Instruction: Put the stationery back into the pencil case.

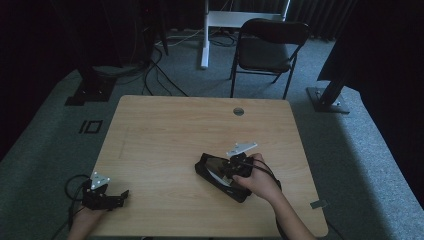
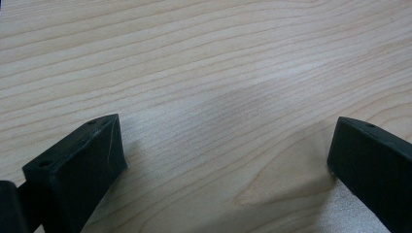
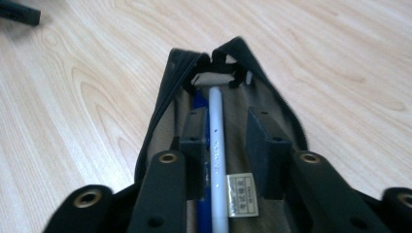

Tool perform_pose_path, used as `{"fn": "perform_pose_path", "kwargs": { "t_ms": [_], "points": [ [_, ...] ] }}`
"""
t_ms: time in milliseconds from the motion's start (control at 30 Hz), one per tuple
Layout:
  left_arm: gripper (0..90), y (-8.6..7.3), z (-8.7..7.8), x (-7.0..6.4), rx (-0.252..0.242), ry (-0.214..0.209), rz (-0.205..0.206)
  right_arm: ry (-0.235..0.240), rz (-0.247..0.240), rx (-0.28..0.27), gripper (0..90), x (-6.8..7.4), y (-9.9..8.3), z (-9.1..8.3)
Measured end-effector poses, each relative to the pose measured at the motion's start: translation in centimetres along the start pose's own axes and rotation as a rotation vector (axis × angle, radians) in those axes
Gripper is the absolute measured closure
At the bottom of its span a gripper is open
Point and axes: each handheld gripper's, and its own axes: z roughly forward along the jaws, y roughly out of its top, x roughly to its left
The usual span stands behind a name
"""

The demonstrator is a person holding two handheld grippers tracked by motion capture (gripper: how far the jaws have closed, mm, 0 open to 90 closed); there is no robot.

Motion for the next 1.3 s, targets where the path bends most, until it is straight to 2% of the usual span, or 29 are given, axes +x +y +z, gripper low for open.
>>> {"fn": "perform_pose_path", "kwargs": {
  "t_ms": [233, 433, 600, 967, 1300],
  "points": [
    [0.1, 0.0, 0.0, 0.0, 0.000, 0.000, 0.002, -0.016, 0.031, -0.050, 62.8, -0.7, 0.2, -0.9],
    [0.1, 0.0, 0.0, 0.0, 0.000, 0.000, 0.002, -0.030, 0.050, -0.073, 60.6, -1.1, 0.3, -1.5],
    [0.1, 0.0, 0.0, 0.0, 0.001, 0.000, 0.002, -0.056, 0.087, -0.115, 55.7, -1.8, 0.2, -2.1],
    [0.1, 0.0, 0.0, 0.0, 0.000, 0.000, 0.000, -0.102, 0.122, -0.142, 51.4, -3.2, -0.5, -2.9],
    [0.1, 0.0, 0.0, 0.0, 0.000, 0.000, 0.000, -0.152, 0.172, -0.150, 49.1, -4.9, -2.1, -3.5]
  ]
}}
